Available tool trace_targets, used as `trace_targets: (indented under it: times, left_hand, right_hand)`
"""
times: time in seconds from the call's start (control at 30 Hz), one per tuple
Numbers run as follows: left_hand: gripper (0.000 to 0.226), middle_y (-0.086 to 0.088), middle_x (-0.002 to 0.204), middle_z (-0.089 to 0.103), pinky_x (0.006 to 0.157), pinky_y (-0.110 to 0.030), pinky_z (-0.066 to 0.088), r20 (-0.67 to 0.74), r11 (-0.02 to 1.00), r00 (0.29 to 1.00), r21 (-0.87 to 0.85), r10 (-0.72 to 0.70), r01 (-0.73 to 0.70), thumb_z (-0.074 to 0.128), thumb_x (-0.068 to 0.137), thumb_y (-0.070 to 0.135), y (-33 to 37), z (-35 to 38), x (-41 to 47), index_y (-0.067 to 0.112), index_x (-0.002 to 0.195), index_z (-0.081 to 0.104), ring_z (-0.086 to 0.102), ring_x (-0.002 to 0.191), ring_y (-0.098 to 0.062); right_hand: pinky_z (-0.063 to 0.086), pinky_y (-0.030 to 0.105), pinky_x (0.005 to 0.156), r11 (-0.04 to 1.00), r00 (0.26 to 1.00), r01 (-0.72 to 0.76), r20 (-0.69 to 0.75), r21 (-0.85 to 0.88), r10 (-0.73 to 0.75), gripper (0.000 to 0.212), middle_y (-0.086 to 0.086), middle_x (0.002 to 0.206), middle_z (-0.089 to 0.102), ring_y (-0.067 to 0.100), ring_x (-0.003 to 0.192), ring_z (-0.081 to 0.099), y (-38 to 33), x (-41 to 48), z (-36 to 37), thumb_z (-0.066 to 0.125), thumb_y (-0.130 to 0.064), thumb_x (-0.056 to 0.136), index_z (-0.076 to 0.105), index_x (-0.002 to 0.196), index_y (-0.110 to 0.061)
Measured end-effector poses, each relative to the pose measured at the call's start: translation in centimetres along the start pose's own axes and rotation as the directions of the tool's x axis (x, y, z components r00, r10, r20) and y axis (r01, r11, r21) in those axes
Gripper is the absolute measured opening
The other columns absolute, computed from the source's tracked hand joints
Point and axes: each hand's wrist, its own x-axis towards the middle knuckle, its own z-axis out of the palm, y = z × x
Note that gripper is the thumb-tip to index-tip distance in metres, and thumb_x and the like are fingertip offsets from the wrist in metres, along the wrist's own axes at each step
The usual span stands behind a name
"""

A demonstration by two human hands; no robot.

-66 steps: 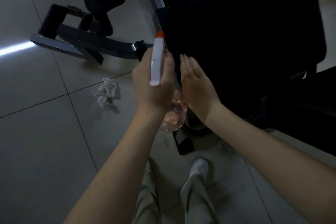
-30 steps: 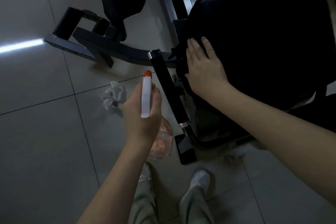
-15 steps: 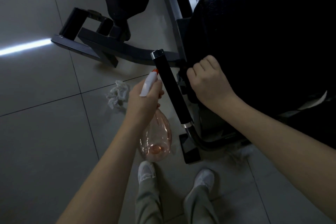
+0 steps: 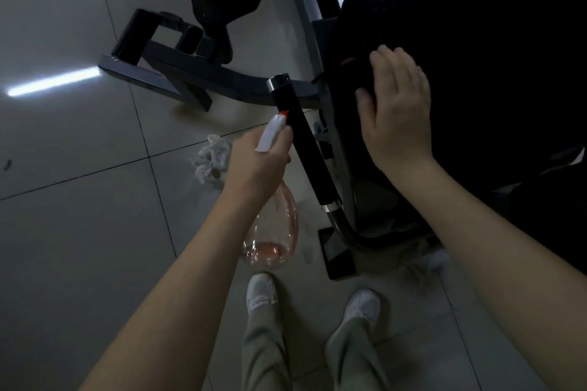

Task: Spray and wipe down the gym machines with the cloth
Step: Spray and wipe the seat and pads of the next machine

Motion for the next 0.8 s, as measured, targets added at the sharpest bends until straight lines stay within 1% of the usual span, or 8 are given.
trace_targets:
  times: [0.13, 0.23, 0.33, 0.4, 0.5, 0.57, 0.7, 0.8]
  left_hand:
    - [0.04, -0.016, 0.067, 0.057, 0.061, -0.038, 0.044, 0.014, 0.999, 1.0, 0.041, 0.027, -0.028, 0.052, 0.095, 0.028, 0.1, -0.1, -0.7, -0.009, 0.082, 0.057, 0.054, 0.063, -0.025]
    - [0.038, -0.025, 0.07, 0.059, 0.061, -0.048, 0.048, 0.03, 0.995, 0.998, 0.083, 0.047, -0.05, 0.052, 0.095, 0.025, -0.1, 0.1, -1.5, -0.011, 0.083, 0.057, 0.054, 0.064, -0.035]
    - [0.046, -0.024, 0.068, 0.061, 0.058, -0.045, 0.047, 0.052, 0.995, 0.998, 0.1, 0.02, -0.025, 0.053, 0.093, 0.034, -0.9, 0.3, -2.4, -0.011, 0.081, 0.057, 0.056, 0.059, -0.031]
    - [0.047, -0.026, 0.076, 0.063, 0.062, -0.049, 0.051, 0.096, 0.992, 0.995, 0.129, 0.005, -0.017, 0.052, 0.092, 0.038, -1.4, 0.5, -2.9, -0.008, 0.082, 0.059, 0.061, 0.069, -0.039]
    - [0.029, -0.027, 0.08, 0.063, 0.068, -0.048, 0.051, 0.14, 0.989, 0.99, 0.145, -0.002, -0.018, 0.052, 0.095, 0.028, -1.7, 0.9, -3.7, 0.005, 0.08, 0.062, 0.06, 0.077, -0.039]
    - [0.029, -0.026, 0.076, 0.062, 0.068, -0.049, 0.051, 0.138, 0.986, 0.99, 0.165, -0.019, -0.004, 0.053, 0.095, 0.026, -2.0, 1.3, -4.2, 0.006, 0.077, 0.063, 0.059, 0.07, -0.037]
    - [0.026, -0.024, 0.081, 0.063, 0.072, -0.05, 0.051, 0.179, 0.981, 0.983, 0.191, -0.045, 0.011, 0.05, 0.088, 0.043, -3.0, 1.4, -5.4, 0.019, 0.083, 0.061, 0.063, 0.078, -0.034]
    - [0.05, -0.024, 0.078, 0.062, 0.071, -0.054, 0.05, 0.182, 0.981, 0.981, 0.192, -0.063, 0.027, 0.05, 0.087, 0.045, -3.5, 1.3, -6.0, -0.004, 0.084, 0.058, 0.063, 0.076, -0.035]
  right_hand:
    - [0.012, 0.047, 0.115, 0.999, 0.995, 0.009, 0.103, -0.052, -0.004, 0.067, 0.016, 0.154, 0.024, 0.032, 0.143, 0.018, -0.1, -0.6, 0.3, 0.035, -0.046, 0.094, 0.028, 0.146, -0.003]
    - [0.016, 0.048, 0.115, 0.998, 0.995, 0.034, 0.093, -0.06, -0.028, 0.063, 0.019, 0.152, 0.025, 0.035, 0.142, 0.02, 0.2, -0.6, 0.3, 0.043, -0.032, 0.091, 0.029, 0.145, -0.002]
    - [0.022, 0.049, 0.114, 0.999, 0.997, 0.034, 0.074, -0.038, -0.031, 0.057, 0.021, 0.15, 0.03, 0.037, 0.14, 0.025, 0.0, -0.7, 0.3, 0.039, -0.024, 0.091, 0.034, 0.142, 0.0]
    - [0.026, 0.051, 0.113, 0.999, 0.998, 0.031, 0.058, -0.012, -0.03, 0.054, 0.023, 0.147, 0.034, 0.038, 0.138, 0.028, -0.1, -0.7, 0.3, 0.037, -0.021, 0.091, 0.037, 0.14, 0.001]
    - [0.03, 0.053, 0.111, 0.999, 0.997, 0.052, 0.056, 0.002, -0.052, 0.051, 0.023, 0.146, 0.036, 0.039, 0.137, 0.031, -0.1, -1.2, 0.2, 0.037, -0.017, 0.091, 0.041, 0.138, 0.001]
    - [0.031, 0.052, 0.11, 0.996, 0.994, 0.085, 0.062, -0.007, -0.085, 0.047, 0.023, 0.145, 0.038, 0.039, 0.136, 0.032, 0.0, -1.7, 0.2, 0.038, -0.014, 0.091, 0.044, 0.136, 0.001]
    - [0.034, 0.051, 0.109, 0.991, 0.99, 0.131, 0.061, -0.016, -0.129, 0.041, 0.022, 0.142, 0.042, 0.038, 0.135, 0.035, 0.3, -2.5, 0.2, 0.04, -0.011, 0.092, 0.049, 0.131, 0.001]
    - [0.034, 0.05, 0.109, 0.992, 0.99, 0.125, 0.072, -0.004, -0.125, 0.04, 0.022, 0.141, 0.043, 0.038, 0.134, 0.036, 0.3, -2.8, 0.1, 0.039, -0.011, 0.093, 0.051, 0.129, 0.0]
